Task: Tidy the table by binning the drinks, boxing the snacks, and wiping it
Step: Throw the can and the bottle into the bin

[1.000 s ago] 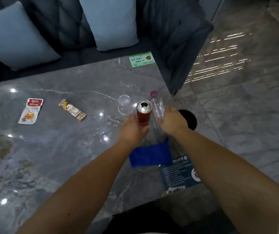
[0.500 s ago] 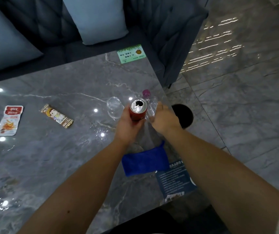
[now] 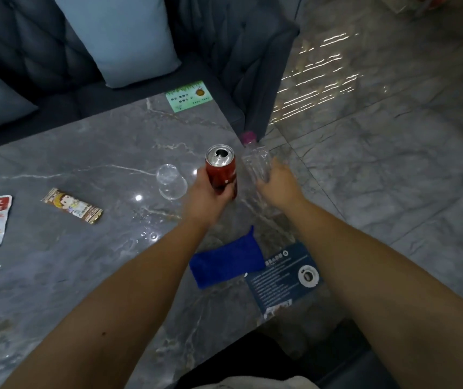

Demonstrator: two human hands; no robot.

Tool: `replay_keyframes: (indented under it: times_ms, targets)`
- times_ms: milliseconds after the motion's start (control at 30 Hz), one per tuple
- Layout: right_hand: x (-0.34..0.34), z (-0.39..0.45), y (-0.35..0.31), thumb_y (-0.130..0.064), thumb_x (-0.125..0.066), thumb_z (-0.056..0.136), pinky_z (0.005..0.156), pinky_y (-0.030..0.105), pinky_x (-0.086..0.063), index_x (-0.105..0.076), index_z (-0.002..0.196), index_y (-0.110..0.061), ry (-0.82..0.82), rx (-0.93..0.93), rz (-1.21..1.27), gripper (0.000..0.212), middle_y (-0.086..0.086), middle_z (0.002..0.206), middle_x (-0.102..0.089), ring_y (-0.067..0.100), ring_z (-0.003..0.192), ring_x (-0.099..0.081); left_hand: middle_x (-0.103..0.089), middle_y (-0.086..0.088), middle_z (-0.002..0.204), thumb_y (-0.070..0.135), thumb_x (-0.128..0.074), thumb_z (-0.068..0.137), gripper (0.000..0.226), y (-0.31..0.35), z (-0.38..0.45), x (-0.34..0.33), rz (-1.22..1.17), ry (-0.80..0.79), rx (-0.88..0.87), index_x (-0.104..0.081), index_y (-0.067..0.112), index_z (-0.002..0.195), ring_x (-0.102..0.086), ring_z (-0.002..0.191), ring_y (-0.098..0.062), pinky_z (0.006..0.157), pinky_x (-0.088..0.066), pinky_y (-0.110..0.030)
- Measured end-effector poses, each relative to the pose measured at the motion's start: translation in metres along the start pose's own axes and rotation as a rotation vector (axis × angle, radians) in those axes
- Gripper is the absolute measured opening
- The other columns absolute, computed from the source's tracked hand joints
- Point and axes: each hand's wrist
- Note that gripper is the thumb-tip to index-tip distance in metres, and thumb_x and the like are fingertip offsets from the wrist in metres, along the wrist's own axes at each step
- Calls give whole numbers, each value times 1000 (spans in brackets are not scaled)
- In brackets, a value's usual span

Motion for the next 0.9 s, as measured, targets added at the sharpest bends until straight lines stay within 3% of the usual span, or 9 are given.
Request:
replay_keyframes:
  times_ms: [167, 300, 367, 467, 600, 667, 800, 900]
  targets:
    - [46, 2, 24, -24, -60, 83, 85, 40, -49, -47, 124, -6, 68, 0, 80, 46, 19, 114, -56, 32, 100, -56, -59, 8, 107, 43, -66, 82, 58, 30, 4, -33, -65, -94, 8, -38, 23, 128, -59, 93, -11, 74, -44, -25]
    - [78, 14, 58, -22, -60, 79, 66, 27, -42, -52, 116, -13, 115, -14, 134, 38, 6, 99, -60, 22, 86, -59, -56, 13, 104, 51, -65, 78, 60, 56, 14, -72, -112, -138, 9, -36, 32, 127, -61, 92, -10, 71, -44, -21]
    - [91, 30, 82, -20, -60, 78, 71, 26, -41, -52, 119, -15, 86, 0, 166, 43, 4, 100, -62, 19, 85, -59, -56, 13, 106, 55, -62, 75, 64, 66, 27, -99, -138, -134, 24, -35, 33, 128, -59, 93, -9, 70, -42, -18]
    - [107, 72, 128, -20, -62, 76, 76, 29, -47, -53, 121, -14, 6, 13, 169, 46, 7, 104, -64, 21, 90, -62, -58, 9, 112, 59, -58, 74, 72, 79, 52, -150, -137, -136, 72, -32, 30, 135, -56, 93, -9, 76, -44, -26]
    - [108, 145, 189, -21, -62, 75, 84, 40, -52, -58, 111, -10, -141, -46, 238, 37, 13, 102, -66, 27, 92, -64, -61, 3, 112, 49, -64, 79, 65, 78, 90, -223, -167, -28, 275, -37, 25, 133, -59, 97, -17, 81, -43, -30]
    - [102, 176, 217, -25, -62, 71, 78, 35, -51, -61, 99, -17, -212, -41, 281, 29, 7, 91, -68, 21, 84, -65, -59, 4, 105, 45, -66, 81, 62, 69, 107, -260, -189, 28, 412, -39, 21, 132, -58, 95, -17, 81, -40, -27]
    - [76, 232, 273, -30, -64, 73, 75, 28, -48, -54, 117, -22, -289, -149, 344, 46, -3, 95, -66, 12, 82, -63, -56, 7, 96, 40, -68, 82, 56, 34, 127, -328, -228, 82, 646, -43, 18, 128, -54, 86, -13, 76, -37, -24]
    - [42, 266, 311, -21, -61, 79, 62, 20, -47, -57, 105, -30, -319, -201, 337, 28, -6, 87, -63, 2, 72, -61, -58, 11, 87, 36, -70, 80, 50, -6, 139, -368, -221, 120, 747, -47, 21, 122, -58, 80, -12, 72, -39, -24]
Point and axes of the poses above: each hand's wrist, its own z-axis towards the middle knuckle, its own x-axis out of the back of the hand, y = z × x
